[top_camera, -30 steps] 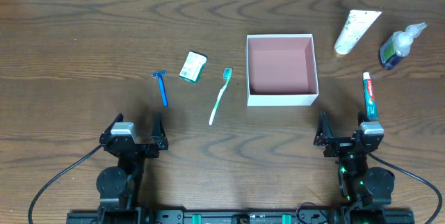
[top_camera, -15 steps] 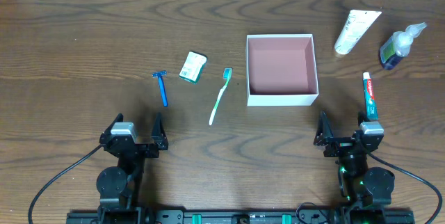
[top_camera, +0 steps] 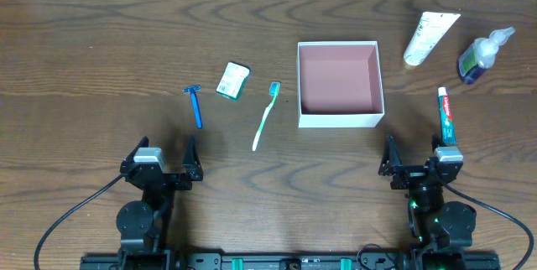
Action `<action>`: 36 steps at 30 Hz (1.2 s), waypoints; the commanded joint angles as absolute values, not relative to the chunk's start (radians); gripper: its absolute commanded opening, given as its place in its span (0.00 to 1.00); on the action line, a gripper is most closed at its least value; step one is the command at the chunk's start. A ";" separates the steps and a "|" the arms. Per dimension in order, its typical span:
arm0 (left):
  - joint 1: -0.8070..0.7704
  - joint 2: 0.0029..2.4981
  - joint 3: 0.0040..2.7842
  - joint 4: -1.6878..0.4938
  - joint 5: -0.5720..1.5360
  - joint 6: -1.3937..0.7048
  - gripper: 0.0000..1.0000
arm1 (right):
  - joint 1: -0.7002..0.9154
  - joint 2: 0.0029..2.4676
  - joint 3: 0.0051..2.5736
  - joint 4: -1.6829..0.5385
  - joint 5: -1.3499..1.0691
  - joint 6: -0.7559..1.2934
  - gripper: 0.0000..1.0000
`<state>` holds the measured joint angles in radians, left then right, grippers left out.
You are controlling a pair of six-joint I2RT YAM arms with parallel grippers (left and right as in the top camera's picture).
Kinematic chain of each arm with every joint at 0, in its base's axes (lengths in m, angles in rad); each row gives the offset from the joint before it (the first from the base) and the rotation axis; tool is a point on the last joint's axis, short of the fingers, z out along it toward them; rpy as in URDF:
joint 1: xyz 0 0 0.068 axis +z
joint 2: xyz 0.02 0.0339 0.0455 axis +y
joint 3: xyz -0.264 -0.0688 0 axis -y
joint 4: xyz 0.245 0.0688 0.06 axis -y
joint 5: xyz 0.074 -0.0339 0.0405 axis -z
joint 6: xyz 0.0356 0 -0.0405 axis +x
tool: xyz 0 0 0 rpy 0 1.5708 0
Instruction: Pack container
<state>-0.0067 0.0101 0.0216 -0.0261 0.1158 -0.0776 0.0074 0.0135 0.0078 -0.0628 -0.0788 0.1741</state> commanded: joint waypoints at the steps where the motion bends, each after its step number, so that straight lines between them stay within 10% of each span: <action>1: -0.001 0.005 0.004 -0.060 0.120 -0.072 0.98 | -0.003 0.007 0.006 -0.064 -0.088 0.165 0.99; 36: -0.001 0.005 0.004 -0.060 0.120 -0.072 0.98 | -0.002 0.007 0.006 0.120 -0.458 0.262 0.99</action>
<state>-0.0067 0.0101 0.0216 -0.0265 0.1158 -0.0776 0.0074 0.0120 0.0071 0.1345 -0.4171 0.2527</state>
